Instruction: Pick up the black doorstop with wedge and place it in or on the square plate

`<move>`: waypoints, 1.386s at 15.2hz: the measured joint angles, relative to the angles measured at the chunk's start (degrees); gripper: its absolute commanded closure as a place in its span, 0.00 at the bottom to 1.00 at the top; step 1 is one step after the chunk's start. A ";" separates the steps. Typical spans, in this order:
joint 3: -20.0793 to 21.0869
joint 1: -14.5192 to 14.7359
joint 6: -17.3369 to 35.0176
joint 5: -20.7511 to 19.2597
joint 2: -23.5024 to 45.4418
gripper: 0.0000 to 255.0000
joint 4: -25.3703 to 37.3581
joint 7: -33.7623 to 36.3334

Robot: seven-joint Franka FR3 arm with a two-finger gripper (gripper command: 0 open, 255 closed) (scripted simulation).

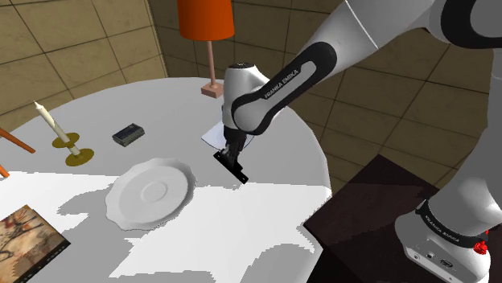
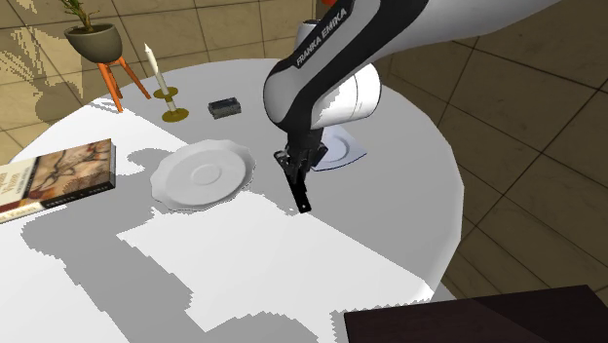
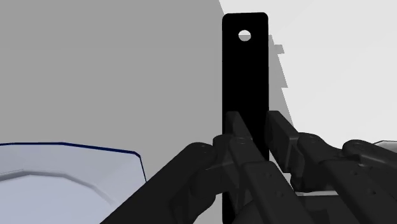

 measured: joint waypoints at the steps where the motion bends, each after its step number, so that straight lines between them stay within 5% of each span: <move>1: 0.05 -0.02 -0.48 0.04 -0.41 1.00 0.08 0.04; 5: 0.29 -0.16 -2.45 0.31 -2.63 1.00 -0.14 0.20; 10: -0.89 -2.89 -6.08 0.05 1.58 1.00 7.19 -3.56; 21: -3.40 -8.02 -19.02 -1.05 18.63 1.00 36.14 -11.11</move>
